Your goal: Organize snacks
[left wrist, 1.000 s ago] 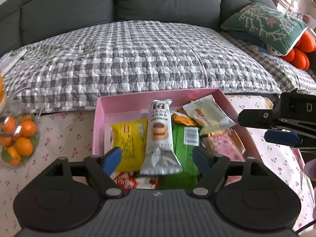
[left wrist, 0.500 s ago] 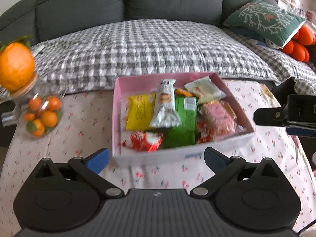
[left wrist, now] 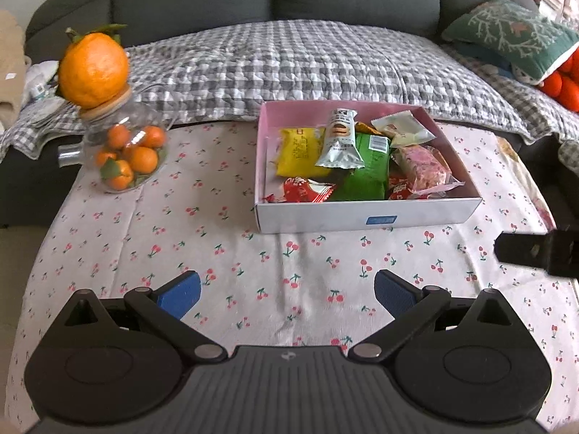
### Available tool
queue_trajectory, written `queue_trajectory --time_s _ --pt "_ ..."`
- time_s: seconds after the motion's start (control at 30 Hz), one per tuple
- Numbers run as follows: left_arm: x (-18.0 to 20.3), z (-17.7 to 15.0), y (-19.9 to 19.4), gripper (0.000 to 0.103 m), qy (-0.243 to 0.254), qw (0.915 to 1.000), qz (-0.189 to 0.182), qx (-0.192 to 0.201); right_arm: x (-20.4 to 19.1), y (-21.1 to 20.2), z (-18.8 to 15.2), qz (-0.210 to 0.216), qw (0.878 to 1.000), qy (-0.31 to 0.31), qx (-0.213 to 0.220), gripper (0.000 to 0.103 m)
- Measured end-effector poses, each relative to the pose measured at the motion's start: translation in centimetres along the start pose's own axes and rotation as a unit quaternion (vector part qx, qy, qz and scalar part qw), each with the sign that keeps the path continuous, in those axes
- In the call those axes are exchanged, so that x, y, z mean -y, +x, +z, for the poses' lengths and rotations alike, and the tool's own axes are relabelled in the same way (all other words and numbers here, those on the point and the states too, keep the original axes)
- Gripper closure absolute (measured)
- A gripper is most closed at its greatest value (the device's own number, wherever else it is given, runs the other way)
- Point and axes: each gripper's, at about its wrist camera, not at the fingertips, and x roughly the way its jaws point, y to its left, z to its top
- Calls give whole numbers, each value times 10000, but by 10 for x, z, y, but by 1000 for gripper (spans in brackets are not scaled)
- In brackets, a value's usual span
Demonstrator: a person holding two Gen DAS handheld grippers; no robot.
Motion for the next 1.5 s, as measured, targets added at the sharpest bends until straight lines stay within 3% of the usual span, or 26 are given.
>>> queue_trajectory --time_s 0.23,0.4,0.6,1.5 --pt "-2 -12 -8 1 -19 10000 86 -40 -10 -9 -17 101 9993 -353 108 0" --pt "-5 -14 -13 1 -39 9999 129 9 -17 -12 -21 -87 9979 -596 248 0" --pt "-3 -16 -14 1 -61 9999 -12 -107 -19 -10 -21 -44 9982 -561 202 0" --pt "-3 -19 -14 1 -95 9998 -15 -189 -16 -5 -21 -112 9988 -467 110 0"
